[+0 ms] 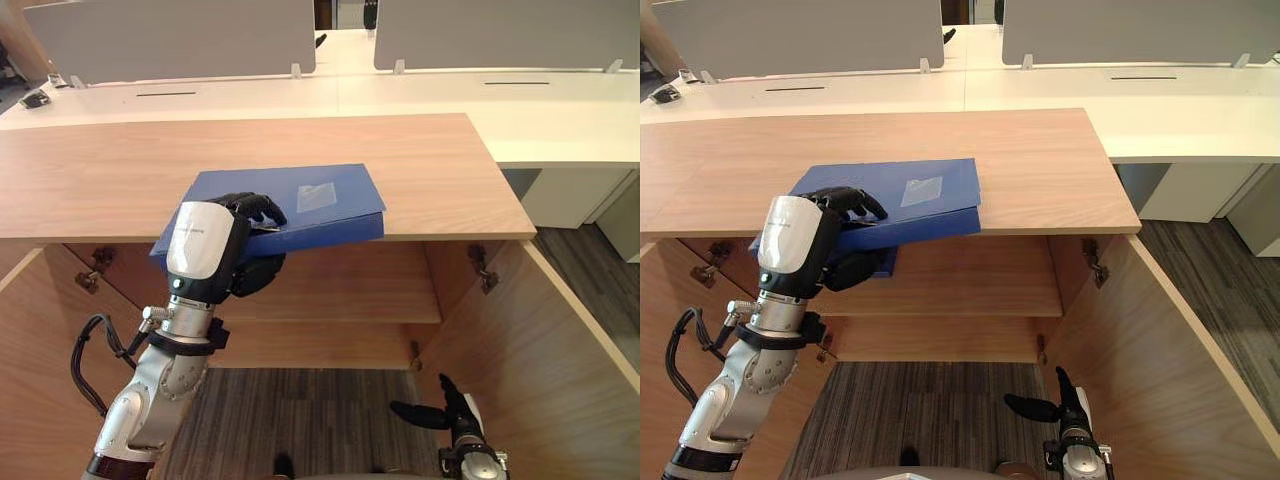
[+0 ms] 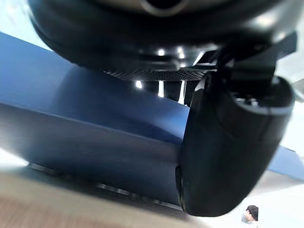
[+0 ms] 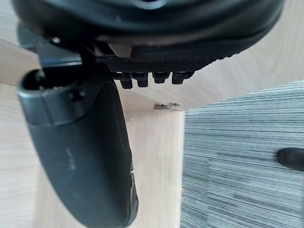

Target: Walk over to the cabinet, pick up the folder, carry it to the office cabinet, place the folder inside the office cabinet, then close the office cabinet door

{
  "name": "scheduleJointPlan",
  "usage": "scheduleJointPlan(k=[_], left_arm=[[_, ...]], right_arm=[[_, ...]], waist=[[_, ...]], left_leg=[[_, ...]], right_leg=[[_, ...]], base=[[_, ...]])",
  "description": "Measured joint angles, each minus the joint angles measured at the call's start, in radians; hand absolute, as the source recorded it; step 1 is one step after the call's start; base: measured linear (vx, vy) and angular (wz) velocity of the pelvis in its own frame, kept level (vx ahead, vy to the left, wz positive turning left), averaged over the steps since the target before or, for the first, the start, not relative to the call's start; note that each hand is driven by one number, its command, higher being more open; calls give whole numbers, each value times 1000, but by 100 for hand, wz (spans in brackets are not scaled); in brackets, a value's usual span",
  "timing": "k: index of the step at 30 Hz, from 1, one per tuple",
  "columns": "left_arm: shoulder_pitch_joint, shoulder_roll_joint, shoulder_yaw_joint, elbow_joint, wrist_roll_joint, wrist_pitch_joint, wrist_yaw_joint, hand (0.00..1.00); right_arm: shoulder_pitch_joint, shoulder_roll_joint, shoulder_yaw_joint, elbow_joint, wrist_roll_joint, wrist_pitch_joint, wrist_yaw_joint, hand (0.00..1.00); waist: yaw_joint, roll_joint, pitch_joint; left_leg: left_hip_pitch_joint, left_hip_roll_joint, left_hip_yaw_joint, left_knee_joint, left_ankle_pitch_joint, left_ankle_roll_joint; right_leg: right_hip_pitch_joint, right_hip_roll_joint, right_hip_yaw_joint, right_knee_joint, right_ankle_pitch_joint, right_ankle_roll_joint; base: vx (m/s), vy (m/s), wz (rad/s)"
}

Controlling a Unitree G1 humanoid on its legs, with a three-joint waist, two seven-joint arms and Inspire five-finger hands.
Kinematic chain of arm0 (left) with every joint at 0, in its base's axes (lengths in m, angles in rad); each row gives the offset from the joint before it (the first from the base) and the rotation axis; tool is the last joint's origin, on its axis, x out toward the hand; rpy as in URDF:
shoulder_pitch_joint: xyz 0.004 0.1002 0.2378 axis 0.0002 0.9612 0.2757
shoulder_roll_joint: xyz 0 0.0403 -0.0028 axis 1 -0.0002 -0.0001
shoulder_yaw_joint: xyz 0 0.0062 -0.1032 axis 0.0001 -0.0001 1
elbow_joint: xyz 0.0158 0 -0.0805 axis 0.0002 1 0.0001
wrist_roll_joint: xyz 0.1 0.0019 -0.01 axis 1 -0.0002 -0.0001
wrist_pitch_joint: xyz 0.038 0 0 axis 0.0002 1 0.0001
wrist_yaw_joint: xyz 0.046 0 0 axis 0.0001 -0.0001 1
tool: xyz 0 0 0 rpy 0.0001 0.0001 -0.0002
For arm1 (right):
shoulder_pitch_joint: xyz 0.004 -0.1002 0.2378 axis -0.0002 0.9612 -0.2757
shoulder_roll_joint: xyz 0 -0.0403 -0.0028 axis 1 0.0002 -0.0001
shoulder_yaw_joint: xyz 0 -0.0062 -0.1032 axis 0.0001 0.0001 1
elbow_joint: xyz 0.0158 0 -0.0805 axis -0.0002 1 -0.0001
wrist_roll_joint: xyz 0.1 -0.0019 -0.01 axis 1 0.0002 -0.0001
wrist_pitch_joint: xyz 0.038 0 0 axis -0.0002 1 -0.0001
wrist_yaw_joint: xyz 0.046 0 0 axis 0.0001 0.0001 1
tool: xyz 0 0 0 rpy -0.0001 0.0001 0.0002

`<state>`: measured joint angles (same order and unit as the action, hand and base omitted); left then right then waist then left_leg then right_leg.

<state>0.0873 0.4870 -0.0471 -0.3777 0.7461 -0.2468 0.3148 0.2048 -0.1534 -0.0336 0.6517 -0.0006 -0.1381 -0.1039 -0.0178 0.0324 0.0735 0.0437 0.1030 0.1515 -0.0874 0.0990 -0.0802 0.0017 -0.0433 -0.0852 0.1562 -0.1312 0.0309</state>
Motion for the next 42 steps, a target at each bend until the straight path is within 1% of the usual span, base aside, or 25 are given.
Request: scheduleJointPlan(k=[4, 6, 7, 9, 10, 11, 13, 15, 18, 19, 20, 21, 23, 26, 28, 32, 35, 37, 39, 41, 42], left_arm=[[30, -35, -1, -67, -31, -26, -44, 0], [53, -53, -4, -110, -74, -35, -59, 0], [72, -71, -8, -146, -121, -41, -75, 0], [111, -120, -29, -214, -263, -64, -96, 0], [122, -134, -33, -231, -318, -73, -105, 0], [143, -157, -42, -259, -448, -85, -129, 0], [164, -183, -44, -284, -605, -99, -160, 0], [187, -204, -43, -299, -829, -99, -229, 0], [229, -222, -40, -299, -1054, -72, -299, 0], [232, -226, -40, -299, -1089, -64, -309, 0], [238, -231, -37, -299, -1168, -46, -329, 0], [240, -232, -37, -299, -1186, -42, -335, 0], [254, -232, -37, -300, -1289, -21, -366, 0], [256, -234, -37, -300, -1373, -13, -399, 0], [258, -234, -38, -300, -1417, -9, -414, 0], [269, -232, -44, -286, -1479, 12, -462, 0], [278, -226, -71, -229, -1520, 33, -497, 0], [278, -216, -93, -193, -1533, 49, -502, 0], [278, -175, -129, -148, -1534, 75, -513, 0], [278, -145, -144, -125, -1539, 88, -522, 0], [277, -133, -145, -115, -1544, 90, -522, 0]], right_arm=[[5, 12, -17, -115, 42, 0, 2, 100], [8, 34, -35, -193, 77, -2, 8, 100], [16, 49, -41, -257, 117, -7, 17, 100], [39, 71, -43, -388, 196, -26, 29, 100], [44, 78, -44, -423, 217, -27, 35, 100], [46, 89, -45, -479, 256, -30, 45, 100], [49, 102, -51, -556, 298, -31, 55, 100], [64, 115, -74, -671, 364, -34, 69, 100], [81, 117, -115, -837, 427, -53, 83, 100], [81, 116, -121, -866, 442, -56, 83, 100], [80, 115, -137, -933, 463, -65, 89, 100], [80, 114, -139, -947, 470, -66, 91, 100], [73, 99, -140, -1039, 492, -92, 112, 100], [50, 53, -139, -1110, 523, -118, 141, 100], [24, 24, -139, -1131, 529, -127, 151, 100], [-7, -43, -123, -1137, 557, -138, 179, 100], [-20, -118, -64, -1133, 560, -137, 202, 100], [-43, -162, -24, -1119, 560, -136, 220, 100], [-89, -232, 45, -1069, 560, -132, 254, 100], [-119, -266, 81, -1019, 560, -121, 268, 100], [-126, -287, 91, -988, 564, -112, 274, 0]], waist=[[-3, -1, 0], [-6, -2, 1], [-6, -3, 1], [-6, -3, 1], [-6, -3, 2], [-5, -4, 2], [-6, -4, 2], [-6, -4, 2], [-9, -8, 5], [-9, -10, 6], [-10, -13, 7], [-10, -13, 8], [-11, -13, 8], [-14, -14, 8], [-21, -14, 8], [-22, -14, 8], [-22, -14, 8], [-23, -14, 8], [-22, -14, 8], [-21, -14, 8], [-19, -14, 8]], left_leg=[[-5, 0, 2, 0, 0, 0], [-7, 0, 4, 0, 0, 1], [-7, 0, 6, 0, -1, 2], [-6, -1, 10, 0, -3, 4], [-6, -1, 13, 0, -4, 5], [-1, 0, 24, 0, -7, 5], [5, 0, 36, 0, -12, 4], [7, 0, 45, 0, -16, 4], [9, 0, 58, 0, -20, 5], [11, 0, 60, 1, -21, 5], [13, 0, 65, 1, -23, 5], [13, 0, 66, 1, -23, 5], [21, 0, 81, 1, -29, 5], [25, -1, 90, 1, -33, 7], [26, -2, 92, 1, -34, 8], [27, -2, 94, 1, -34, 8], [27, -2, 95, 1, -34, 8], [27, -2, 97, 1, -34, 8], [25, -2, 97, 0, -34, 8], [24, -2, 96, 0, -34, 8], [24, -3, 93, 0, -33, 8]], right_leg=[[4, 2, 2, -22, 17, 1], [5, 2, 4, -30, 23, 2], [10, 3, 5, -41, 29, 2], [14, 2, 8, -52, 36, 3], [14, 2, 11, -53, 37, 4], [14, 3, 21, -56, 40, 4], [14, 5, 32, -60, 42, 5], [15, 5, 42, -72, 49, 7], [16, 5, 56, -77, 55, 9], [16, 5, 58, -77, 55, 9], [16, 6, 62, -77, 55, 9], [16, 6, 63, -77, 55, 9], [16, 7, 76, -77, 56, 10], [17, 6, 84, -77, 57, 12], [17, 5, 86, -77, 58, 14], [17, 5, 89, -78, 60, 17], [17, 5, 90, -79, 61, 20], [17, 5, 92, -81, 63, 22], [17, 5, 93, -86, 67, 23], [18, 5, 91, -88, 68, 24], [21, 4, 87, -90, 68, 24]], base=[[7, 4, -3], [10, 11, -4], [10, 11, -3], [9, 13, -5], [5, 19, -14], [2, 14, -18], [-3, 14, -19], [1, 17, -17], [33, 16, -13], [35, 10, -11], [20, 4, -8], [25, 5, -11], [25, 7, -16], [15, 8, -10], [2, 5, -4], [0, 1, -1], [0, 0, 0], [0, -1, -2], [0, 0, 0], [9, -1, 2], [15, -2, 7]])
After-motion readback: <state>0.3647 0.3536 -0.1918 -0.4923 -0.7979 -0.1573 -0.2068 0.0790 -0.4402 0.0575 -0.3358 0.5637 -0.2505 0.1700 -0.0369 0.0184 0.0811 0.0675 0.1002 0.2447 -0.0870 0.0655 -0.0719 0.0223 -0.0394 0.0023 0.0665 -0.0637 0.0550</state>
